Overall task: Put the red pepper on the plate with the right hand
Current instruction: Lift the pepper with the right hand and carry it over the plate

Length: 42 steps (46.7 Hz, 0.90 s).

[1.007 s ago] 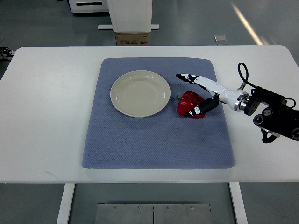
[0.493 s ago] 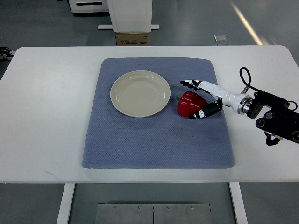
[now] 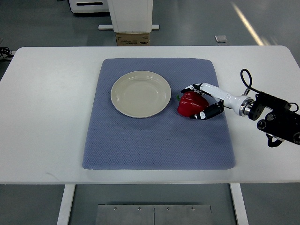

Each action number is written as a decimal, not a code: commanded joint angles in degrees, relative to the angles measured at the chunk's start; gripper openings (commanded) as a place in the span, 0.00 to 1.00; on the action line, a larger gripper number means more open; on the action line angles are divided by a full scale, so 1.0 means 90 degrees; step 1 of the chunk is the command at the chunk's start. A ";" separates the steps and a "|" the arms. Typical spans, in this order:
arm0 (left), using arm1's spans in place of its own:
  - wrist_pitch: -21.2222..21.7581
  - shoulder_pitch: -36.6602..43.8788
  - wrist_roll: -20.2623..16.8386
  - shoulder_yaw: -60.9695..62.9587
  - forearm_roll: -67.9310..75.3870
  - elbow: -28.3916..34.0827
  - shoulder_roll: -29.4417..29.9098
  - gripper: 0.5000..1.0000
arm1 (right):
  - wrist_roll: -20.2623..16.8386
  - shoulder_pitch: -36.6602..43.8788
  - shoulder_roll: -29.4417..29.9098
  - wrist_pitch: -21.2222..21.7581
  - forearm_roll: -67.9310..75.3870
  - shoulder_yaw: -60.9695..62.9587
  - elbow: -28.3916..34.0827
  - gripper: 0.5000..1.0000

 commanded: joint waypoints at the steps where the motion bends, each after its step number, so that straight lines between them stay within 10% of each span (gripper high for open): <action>1: 0.0001 0.0000 0.0000 0.0000 0.0006 0.0000 0.0000 1.00 | -0.0008 -0.0004 0.0009 0.0009 0.0010 0.0007 -0.0037 0.17; 3: 0.0001 0.0000 0.0000 0.0000 0.0006 0.0000 0.0000 1.00 | -0.0008 -0.0003 0.0018 0.0009 0.0010 0.0027 -0.0056 0.00; 42: 0.0001 0.0000 0.0000 0.0000 -0.0004 0.0000 0.0000 1.00 | -0.0720 0.0748 0.0604 0.0009 0.0215 0.0496 -0.0193 0.00</action>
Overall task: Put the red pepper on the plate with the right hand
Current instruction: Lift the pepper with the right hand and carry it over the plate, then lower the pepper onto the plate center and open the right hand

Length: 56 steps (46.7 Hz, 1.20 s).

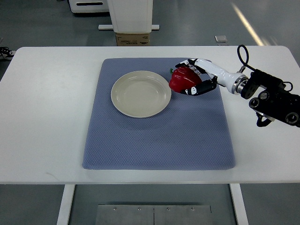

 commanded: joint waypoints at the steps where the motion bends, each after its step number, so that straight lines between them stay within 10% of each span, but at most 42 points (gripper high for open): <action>1: -0.0001 0.0000 -0.0001 0.0000 0.0003 0.0000 0.0000 1.00 | -0.0142 0.0114 0.0206 0.0001 -0.0001 -0.0003 -0.0001 0.00; 56: -0.0001 0.0000 -0.0001 0.0000 -0.0006 0.0000 0.0000 1.00 | -0.1597 0.0397 0.2248 -0.0399 0.0262 0.0007 -0.0987 0.00</action>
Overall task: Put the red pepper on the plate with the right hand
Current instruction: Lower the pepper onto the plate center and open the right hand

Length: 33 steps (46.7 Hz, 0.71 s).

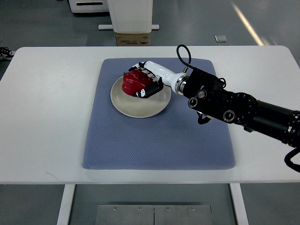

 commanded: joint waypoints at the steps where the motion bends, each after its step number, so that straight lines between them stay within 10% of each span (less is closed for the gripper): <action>1: 0.0001 -0.0001 -0.0002 0.0000 -0.0006 0.0000 0.0000 1.00 | -0.0055 -0.0041 0.0000 -0.0050 0.0047 -0.0001 -0.0037 0.00; 33: 0.0001 -0.0001 -0.0002 0.0000 -0.0006 0.0000 0.0000 1.00 | -0.0211 -0.0373 0.0000 -0.0089 0.0243 0.0097 -0.0067 0.00</action>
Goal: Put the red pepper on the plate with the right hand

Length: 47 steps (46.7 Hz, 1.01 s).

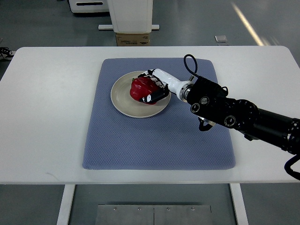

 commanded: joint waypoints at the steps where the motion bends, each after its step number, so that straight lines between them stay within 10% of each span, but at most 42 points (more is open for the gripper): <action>1: -0.0001 0.0000 -0.0001 0.0000 0.0008 0.0000 0.0000 1.00 | 0.0008 -0.0016 0.0000 0.0002 0.0000 0.0014 0.0001 0.00; 12: -0.0001 0.0000 -0.0001 0.0000 -0.0002 0.0000 0.0000 1.00 | 0.0067 -0.0094 0.0000 0.0002 0.0000 0.0014 0.0001 0.00; 27: -0.0001 0.0000 -0.0001 0.0000 -0.0002 0.0000 0.0000 1.00 | 0.0077 -0.0172 0.0000 0.0002 0.0000 0.0258 0.0001 0.95; 47: -0.0001 0.0000 -0.0001 0.0000 0.0008 0.0000 0.0000 1.00 | 0.0077 -0.0162 0.0000 0.0002 0.0068 0.0639 0.0049 1.00</action>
